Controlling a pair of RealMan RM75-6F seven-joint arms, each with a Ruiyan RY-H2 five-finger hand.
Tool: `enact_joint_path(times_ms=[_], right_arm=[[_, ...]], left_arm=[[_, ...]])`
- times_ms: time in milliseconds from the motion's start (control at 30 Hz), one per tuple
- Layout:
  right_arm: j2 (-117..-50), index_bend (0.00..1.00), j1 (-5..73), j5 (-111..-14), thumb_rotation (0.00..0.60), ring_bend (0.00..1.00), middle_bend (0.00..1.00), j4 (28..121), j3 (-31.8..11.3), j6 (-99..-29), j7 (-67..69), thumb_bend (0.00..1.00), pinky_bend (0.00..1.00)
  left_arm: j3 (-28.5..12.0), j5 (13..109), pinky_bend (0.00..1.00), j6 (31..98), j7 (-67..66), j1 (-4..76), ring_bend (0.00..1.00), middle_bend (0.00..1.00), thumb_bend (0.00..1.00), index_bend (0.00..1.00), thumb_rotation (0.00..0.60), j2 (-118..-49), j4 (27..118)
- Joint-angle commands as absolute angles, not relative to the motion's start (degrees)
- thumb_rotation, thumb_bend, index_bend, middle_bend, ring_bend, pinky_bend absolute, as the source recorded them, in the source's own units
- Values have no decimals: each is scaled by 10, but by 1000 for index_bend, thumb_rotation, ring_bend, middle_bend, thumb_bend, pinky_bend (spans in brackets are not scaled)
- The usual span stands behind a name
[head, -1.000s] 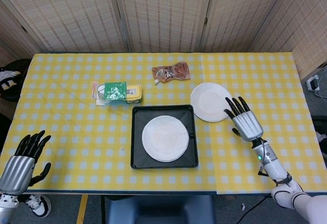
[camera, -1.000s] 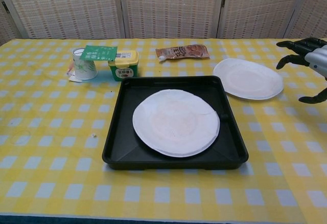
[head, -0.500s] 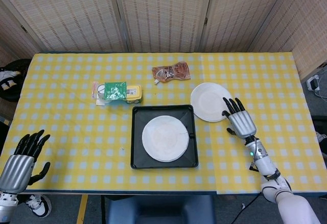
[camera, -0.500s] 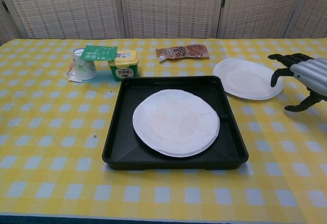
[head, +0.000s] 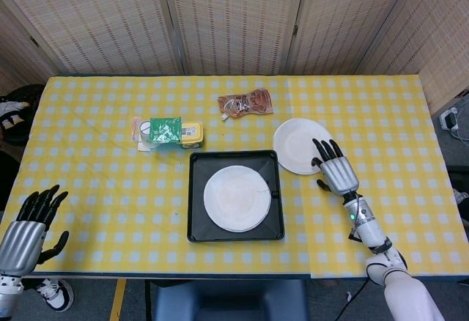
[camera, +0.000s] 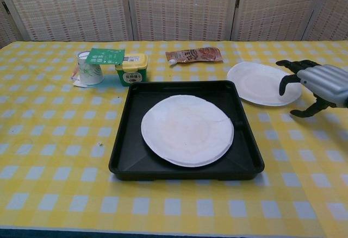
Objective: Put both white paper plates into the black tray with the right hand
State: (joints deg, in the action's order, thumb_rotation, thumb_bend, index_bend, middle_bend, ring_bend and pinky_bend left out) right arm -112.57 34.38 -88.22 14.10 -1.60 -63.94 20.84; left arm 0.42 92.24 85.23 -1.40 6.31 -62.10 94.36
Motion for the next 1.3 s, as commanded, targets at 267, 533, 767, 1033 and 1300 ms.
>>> enact_joint_path(times_ms=[267, 533, 767, 1033, 1300], right_arm=[[-1143, 441, 364, -870, 600, 0, 18, 115, -27, -596, 221, 298, 0], [-1152, 443, 379, -866, 600, 0, 18, 105, -31, -576, 225, 298, 0], [-1162, 463, 392, -862, 600, 0, 24, 98, -36, -560, 226, 303, 0], [-1172, 510, 403, -855, 600, 11, 45, 91, -43, -551, 229, 337, 0], [-1179, 596, 412, -850, 600, 46, 108, 85, -50, -564, 240, 350, 0]], left_arm=[[3, 918, 0, 848, -14, 65, 0, 0, 463, 0, 600, -622, 942], [1, 911, 0, 848, -24, 64, 0, 0, 463, 0, 600, -625, 939], [-2, 901, 0, 851, -33, 61, 0, 0, 463, 0, 600, -626, 940], [-4, 896, 0, 852, -37, 60, 0, 0, 463, 0, 600, -626, 941], [-4, 896, 0, 854, -34, 58, 0, 0, 463, 0, 600, -624, 941]])
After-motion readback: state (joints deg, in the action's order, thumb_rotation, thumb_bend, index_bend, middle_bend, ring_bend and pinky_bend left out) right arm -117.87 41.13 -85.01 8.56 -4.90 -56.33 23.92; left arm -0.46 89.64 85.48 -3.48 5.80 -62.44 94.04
